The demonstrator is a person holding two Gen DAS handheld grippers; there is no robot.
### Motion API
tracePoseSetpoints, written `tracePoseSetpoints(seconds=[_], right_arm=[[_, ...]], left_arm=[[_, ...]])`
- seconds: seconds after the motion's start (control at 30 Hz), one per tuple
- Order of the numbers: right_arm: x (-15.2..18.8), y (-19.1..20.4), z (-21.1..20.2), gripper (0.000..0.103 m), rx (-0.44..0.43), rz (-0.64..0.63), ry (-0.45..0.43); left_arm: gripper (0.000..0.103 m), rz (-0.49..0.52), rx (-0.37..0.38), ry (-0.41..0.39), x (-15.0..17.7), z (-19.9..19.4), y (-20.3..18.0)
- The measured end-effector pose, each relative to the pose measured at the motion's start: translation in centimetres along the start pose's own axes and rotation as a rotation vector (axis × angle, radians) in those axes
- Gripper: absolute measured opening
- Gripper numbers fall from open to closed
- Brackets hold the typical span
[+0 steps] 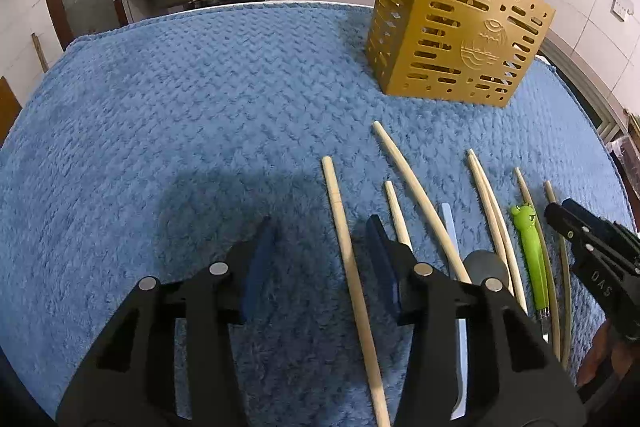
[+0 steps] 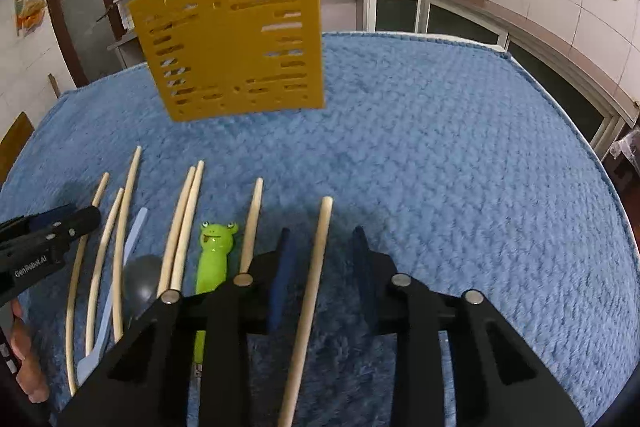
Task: Organize utensils
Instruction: 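Close the left tool on a wooden chopstick while the right tool grasps another chopstick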
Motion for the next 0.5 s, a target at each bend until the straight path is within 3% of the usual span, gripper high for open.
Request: tracePoseSetpoints(seconds=[0.5], right_arm=[[-0.3,-0.3,0.5,0.027,-0.014,0.0,0.009]], left_arm=[[0.046,0.079,-0.049,0.007,-0.7,0.9,-1.4]])
Point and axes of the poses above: each gripper's, at about its wrist camera, not at the fingertips, and z roughly the way its jaws point, y to its left, x to its underside, the point moved 1 cm from there along z, roughly the way its jaws point, and after that the axes turned 3 degrees about y, right-handed, at the moved point
